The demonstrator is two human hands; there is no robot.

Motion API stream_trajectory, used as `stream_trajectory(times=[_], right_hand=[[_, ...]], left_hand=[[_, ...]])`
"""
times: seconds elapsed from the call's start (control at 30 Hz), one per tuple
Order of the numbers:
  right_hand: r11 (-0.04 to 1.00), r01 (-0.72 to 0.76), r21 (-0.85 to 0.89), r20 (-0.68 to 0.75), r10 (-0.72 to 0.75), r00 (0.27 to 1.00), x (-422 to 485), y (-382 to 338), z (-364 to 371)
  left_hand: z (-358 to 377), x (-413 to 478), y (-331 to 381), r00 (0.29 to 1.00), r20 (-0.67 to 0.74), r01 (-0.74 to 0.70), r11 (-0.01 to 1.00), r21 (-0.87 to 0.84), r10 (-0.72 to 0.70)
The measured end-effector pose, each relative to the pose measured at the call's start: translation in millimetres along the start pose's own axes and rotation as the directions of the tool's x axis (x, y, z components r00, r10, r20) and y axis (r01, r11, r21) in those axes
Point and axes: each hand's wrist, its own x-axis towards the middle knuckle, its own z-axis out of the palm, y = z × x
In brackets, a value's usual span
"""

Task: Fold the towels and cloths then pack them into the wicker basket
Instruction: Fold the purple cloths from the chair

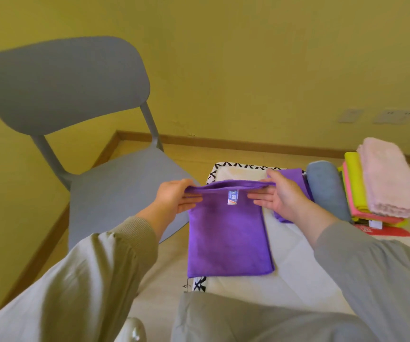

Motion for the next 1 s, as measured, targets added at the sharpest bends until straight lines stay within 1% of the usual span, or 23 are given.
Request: stream_trajectory(times=[0.07, 0.1, 0.17, 0.23, 0.3, 0.37, 0.4, 0.47, 0.53, 0.6, 0.67, 0.77, 0.8, 0.83, 0.9, 0.97, 1.0], right_hand=[[0.995, 0.047, -0.086, -0.032, -0.05, 0.998, -7, 5, 2], [0.993, 0.062, -0.102, -0.035, -0.066, 0.997, -11, 10, 2], [0.996, 0.065, -0.061, -0.043, -0.067, 0.997, -22, 19, 1], [0.999, 0.029, 0.027, -0.049, -0.027, 0.998, -33, 30, 0], [0.993, -0.045, 0.109, -0.053, 0.051, 0.997, -43, 40, -2], [0.986, -0.111, 0.125, -0.056, 0.119, 0.991, -50, 49, -6], [0.987, -0.133, 0.09, -0.058, 0.138, 0.989, -53, 53, -8], [0.985, -0.153, -0.078, -0.064, 0.148, 0.987, -58, 61, -15], [0.947, -0.15, -0.285, -0.092, 0.129, 0.987, -59, 70, -22], [0.905, -0.143, -0.4, -0.128, 0.099, 0.987, -58, 77, -26], [0.916, -0.092, -0.39, -0.125, 0.046, 0.991, -57, 80, -24], [0.944, 0.109, -0.31, -0.103, -0.148, 0.984, -57, 72, -21], [0.937, 0.156, -0.314, -0.1, -0.196, 0.975, -59, 69, -20], [0.922, 0.173, -0.345, -0.099, -0.22, 0.971, -62, 67, -22], [0.86, 0.13, -0.493, -0.092, -0.2, 0.975, -64, 69, -27], [0.768, 0.031, -0.639, -0.08, -0.106, 0.991, -65, 78, -32], [0.736, -0.005, -0.677, -0.074, -0.061, 0.995, -64, 82, -34]], left_hand=[[-3, -6, -4, 0.999, 0.043, -0.015, 1.0, 0.016, 0.014], [-6, -9, -7, 0.998, 0.056, -0.016, 1.0, 0.023, 0.014], [-11, -18, -12, 0.997, 0.076, -0.012, 1.0, 0.024, 0.01], [-15, -28, -18, 0.994, 0.111, -0.002, 1.0, -0.024, 0.005], [-20, -39, -26, 0.989, 0.146, 0.02, 0.996, -0.088, -0.007], [-23, -47, -35, 0.983, 0.183, 0.049, 0.992, -0.117, -0.027], [-25, -49, -41, 0.98, 0.196, 0.064, 0.991, -0.118, -0.04], [-26, -54, -54, 0.977, 0.203, 0.081, 0.994, -0.073, -0.065], [-25, -59, -69, 0.978, 0.193, 0.07, 0.997, 0.032, -0.075], [-23, -63, -81, 0.984, 0.171, 0.032, 0.989, 0.141, -0.056], [-19, -64, -85, 0.991, 0.133, -0.018, 0.986, 0.167, -0.005], [-12, -61, -78, 0.992, 0.077, -0.106, 0.991, 0.082, 0.1], [-10, -61, -75, 0.988, 0.071, -0.141, 0.988, 0.056, 0.137], [-10, -61, -73, 0.984, 0.072, -0.169, 0.985, 0.047, 0.165], [-14, -62, -78, 0.982, 0.084, -0.176, 0.98, 0.087, 0.169], [-20, -63, -91, 0.989, 0.112, -0.119, 0.979, 0.165, 0.101], [-23, -63, -98, 0.991, 0.123, -0.081, 0.977, 0.199, 0.057]])
